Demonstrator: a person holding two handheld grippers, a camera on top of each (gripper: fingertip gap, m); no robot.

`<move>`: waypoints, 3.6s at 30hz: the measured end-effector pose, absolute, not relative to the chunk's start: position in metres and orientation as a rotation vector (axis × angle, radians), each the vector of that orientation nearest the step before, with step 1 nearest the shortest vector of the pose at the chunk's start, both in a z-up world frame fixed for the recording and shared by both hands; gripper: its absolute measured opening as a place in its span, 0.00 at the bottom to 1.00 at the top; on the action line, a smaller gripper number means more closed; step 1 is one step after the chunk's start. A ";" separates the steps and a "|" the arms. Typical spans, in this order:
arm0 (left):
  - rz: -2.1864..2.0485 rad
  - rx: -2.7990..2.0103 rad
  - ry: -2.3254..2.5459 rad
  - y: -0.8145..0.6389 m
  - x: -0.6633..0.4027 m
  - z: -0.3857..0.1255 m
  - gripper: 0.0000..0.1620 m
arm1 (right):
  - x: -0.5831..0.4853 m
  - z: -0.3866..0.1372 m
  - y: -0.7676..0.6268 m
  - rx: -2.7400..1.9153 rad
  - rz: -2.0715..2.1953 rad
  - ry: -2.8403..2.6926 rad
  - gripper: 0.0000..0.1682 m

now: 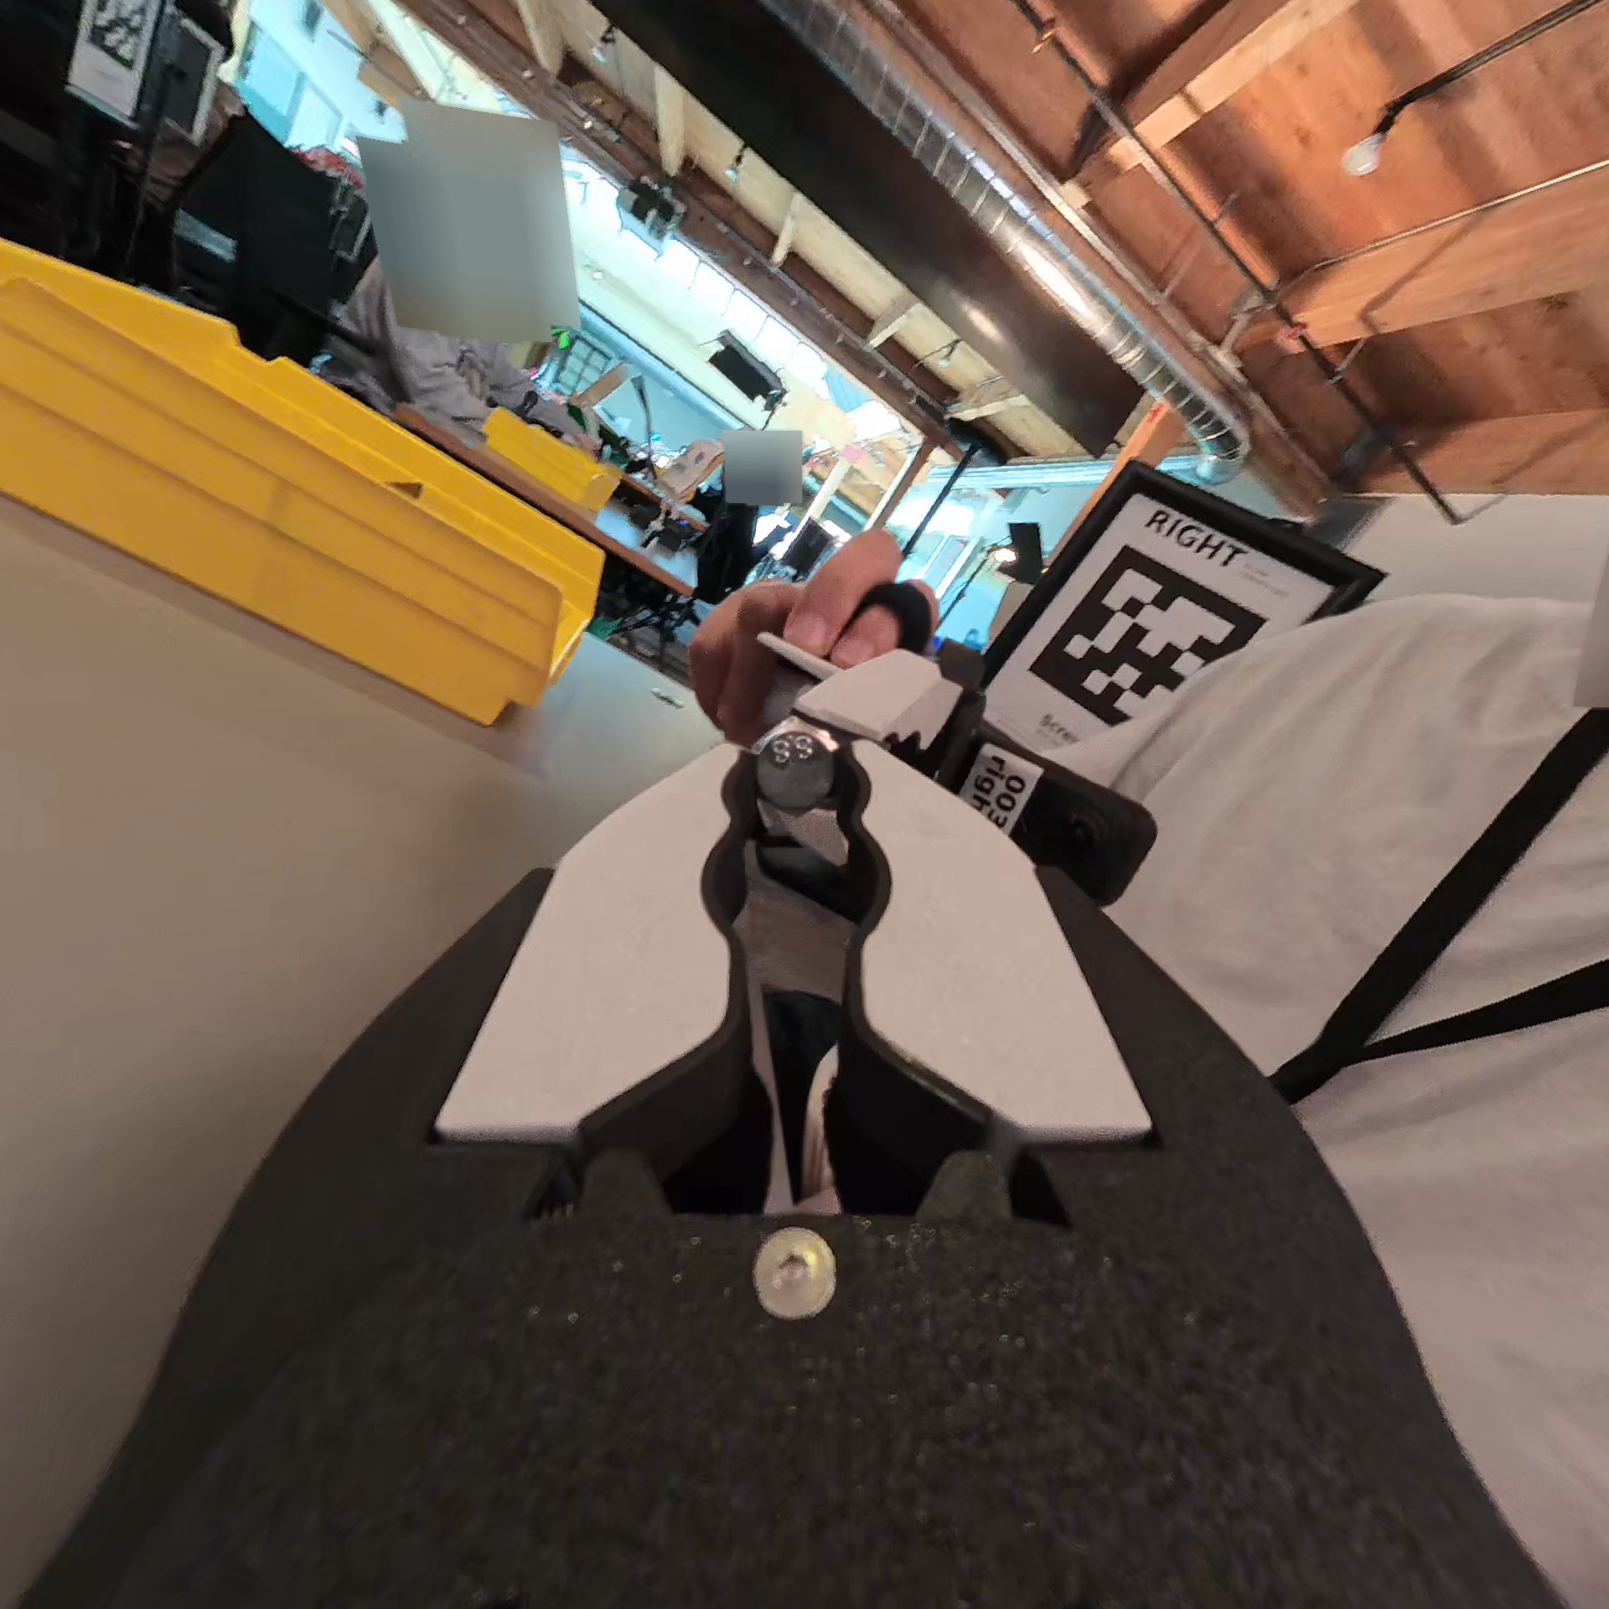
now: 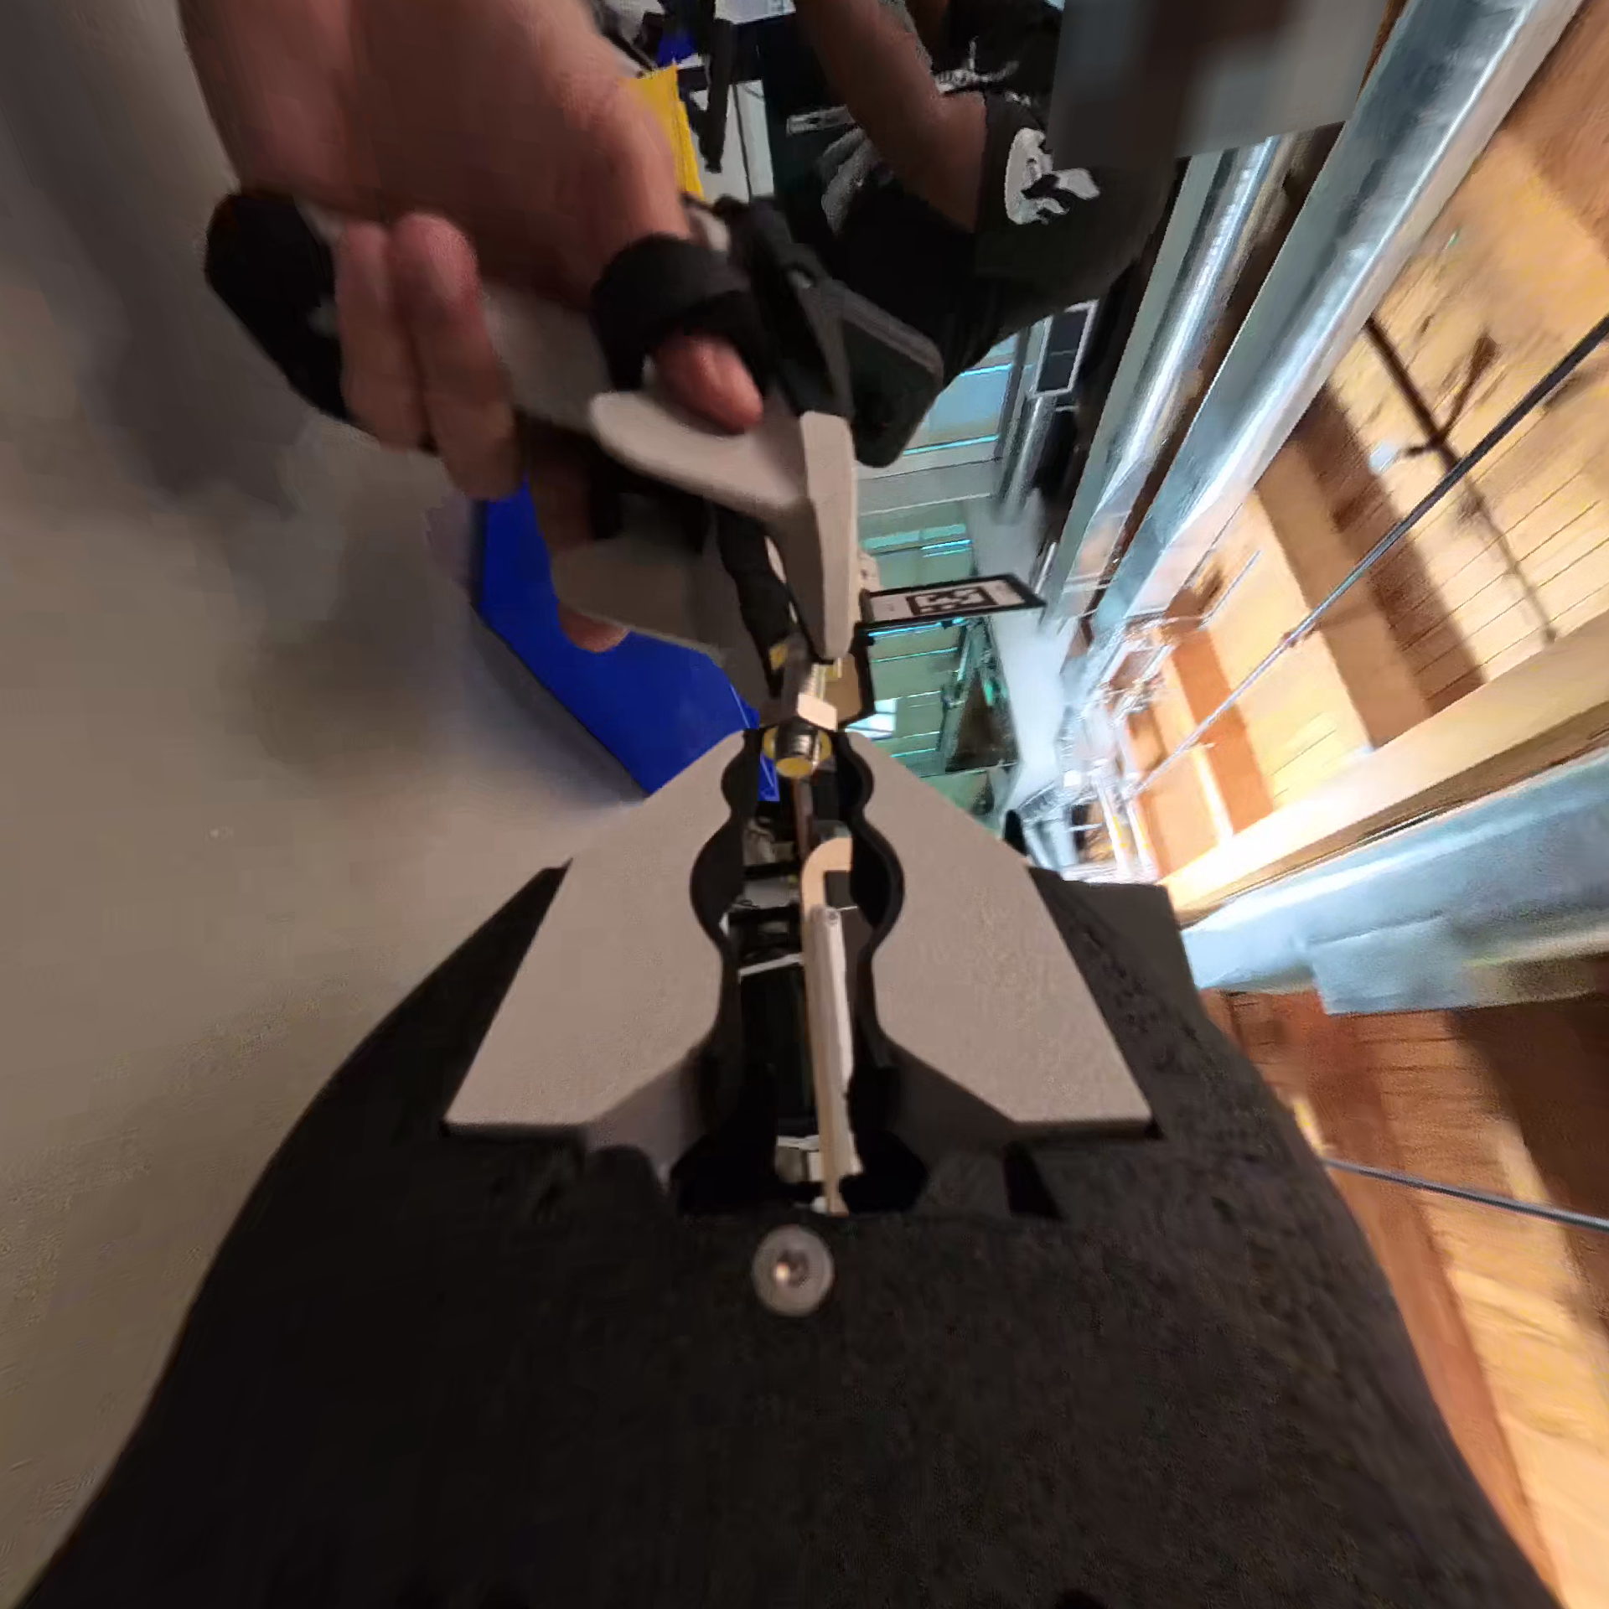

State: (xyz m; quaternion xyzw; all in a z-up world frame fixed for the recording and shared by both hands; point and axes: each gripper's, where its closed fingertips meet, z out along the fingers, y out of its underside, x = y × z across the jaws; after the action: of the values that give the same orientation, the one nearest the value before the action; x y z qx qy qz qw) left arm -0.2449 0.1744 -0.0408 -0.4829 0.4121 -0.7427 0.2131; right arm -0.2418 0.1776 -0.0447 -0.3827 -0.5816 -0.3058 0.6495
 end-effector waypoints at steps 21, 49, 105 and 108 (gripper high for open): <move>-1.454 -1.017 1.453 0.172 -0.213 -0.044 0.11 | -0.205 -0.060 0.173 -1.547 2.077 -0.152 0.21; -1.978 -1.297 1.146 0.175 -0.248 -0.036 0.11 | -0.244 -0.047 0.181 -0.944 -0.635 -1.208 0.20; -1.666 -1.279 1.145 0.201 -0.270 -0.039 0.11 | -0.253 -0.091 0.199 -1.673 0.631 -0.866 0.19; -1.509 -1.227 1.223 0.198 -0.268 -0.042 0.11 | -0.259 -0.068 0.190 -1.677 1.363 -0.612 0.18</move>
State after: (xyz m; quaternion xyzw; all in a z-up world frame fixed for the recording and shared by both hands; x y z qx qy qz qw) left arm -0.2683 0.1978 -0.0421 -0.4871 0.4855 -0.5993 0.4096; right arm -0.2585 0.1899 -0.0679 -0.6731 -0.2457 0.5469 0.4331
